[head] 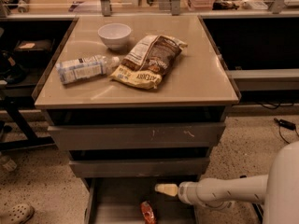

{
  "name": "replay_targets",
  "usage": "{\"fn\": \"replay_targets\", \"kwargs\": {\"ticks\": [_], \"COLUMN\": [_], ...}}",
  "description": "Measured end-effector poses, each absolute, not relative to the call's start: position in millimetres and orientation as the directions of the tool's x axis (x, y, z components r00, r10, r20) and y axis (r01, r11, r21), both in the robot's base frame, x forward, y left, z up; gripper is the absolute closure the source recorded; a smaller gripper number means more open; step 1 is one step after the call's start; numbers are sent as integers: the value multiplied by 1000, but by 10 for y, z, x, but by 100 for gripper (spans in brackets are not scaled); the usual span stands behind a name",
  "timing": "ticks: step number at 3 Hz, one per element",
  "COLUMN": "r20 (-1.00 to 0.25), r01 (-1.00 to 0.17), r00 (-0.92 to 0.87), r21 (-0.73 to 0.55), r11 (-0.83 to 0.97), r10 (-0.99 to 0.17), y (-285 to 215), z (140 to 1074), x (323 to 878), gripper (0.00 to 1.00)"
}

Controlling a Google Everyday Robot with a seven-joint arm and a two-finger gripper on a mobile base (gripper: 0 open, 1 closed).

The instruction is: Place coke can into bottom drawer

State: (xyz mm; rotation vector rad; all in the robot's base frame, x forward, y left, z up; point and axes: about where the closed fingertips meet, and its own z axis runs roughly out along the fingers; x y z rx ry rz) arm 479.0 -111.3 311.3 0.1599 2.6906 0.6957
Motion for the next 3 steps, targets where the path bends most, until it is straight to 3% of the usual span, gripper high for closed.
{"fn": "replay_targets", "kwargs": {"ticks": [2,3], "r20": [-235,-200], "r01": [213,213], "r00": [-913,-929], "r21": [419,398], "r11": [883,893], "r10": [332,310], "y": [-1800,-1810], "z": [3360,3372], "x": [4082,3702], "gripper": [0,0]}}
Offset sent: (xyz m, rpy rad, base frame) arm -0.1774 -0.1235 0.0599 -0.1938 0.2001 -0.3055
